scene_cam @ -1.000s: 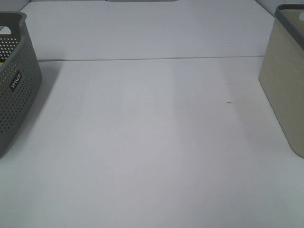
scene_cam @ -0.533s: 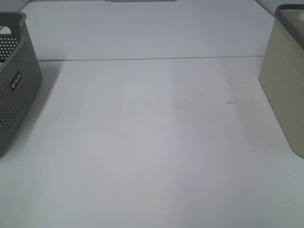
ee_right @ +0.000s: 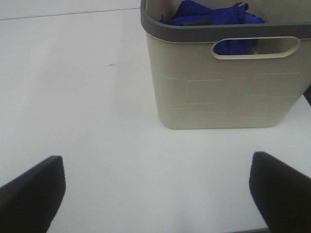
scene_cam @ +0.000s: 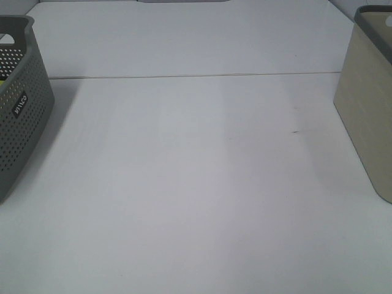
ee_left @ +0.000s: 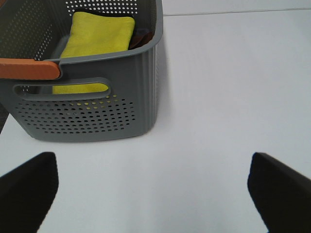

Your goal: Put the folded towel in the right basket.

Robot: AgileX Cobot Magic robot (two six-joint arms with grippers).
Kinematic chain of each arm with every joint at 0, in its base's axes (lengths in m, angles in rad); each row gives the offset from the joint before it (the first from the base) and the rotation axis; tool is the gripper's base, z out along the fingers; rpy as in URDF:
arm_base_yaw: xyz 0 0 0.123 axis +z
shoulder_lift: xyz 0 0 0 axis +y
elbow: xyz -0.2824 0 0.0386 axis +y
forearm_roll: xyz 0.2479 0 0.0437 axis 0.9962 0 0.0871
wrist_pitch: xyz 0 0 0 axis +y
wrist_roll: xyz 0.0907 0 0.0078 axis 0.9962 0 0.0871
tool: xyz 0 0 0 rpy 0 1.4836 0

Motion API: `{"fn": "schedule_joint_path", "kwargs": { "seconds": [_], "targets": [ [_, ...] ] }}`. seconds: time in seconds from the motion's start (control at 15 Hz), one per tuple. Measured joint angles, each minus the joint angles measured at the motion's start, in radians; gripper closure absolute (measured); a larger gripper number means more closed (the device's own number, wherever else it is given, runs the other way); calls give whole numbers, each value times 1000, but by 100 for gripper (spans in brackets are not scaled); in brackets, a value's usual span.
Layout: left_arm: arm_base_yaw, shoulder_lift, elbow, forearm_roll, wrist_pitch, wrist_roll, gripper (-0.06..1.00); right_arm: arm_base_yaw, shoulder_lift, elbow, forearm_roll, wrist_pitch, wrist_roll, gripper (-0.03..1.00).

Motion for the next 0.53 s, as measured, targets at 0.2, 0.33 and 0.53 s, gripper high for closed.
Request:
{"fn": "schedule_joint_path", "kwargs": {
  "seconds": [0.2,0.33,0.53],
  "targets": [
    [0,0,0,-3,0,0,-4,-37,0,0,0,0,0,-1],
    [0,0,0,-7,0,0,-4,-41,0,0,0,0,0,-1],
    [0,0,0,-15,0,0,-4,-42,0,0,1,0,-7,-1]
  ]
}}
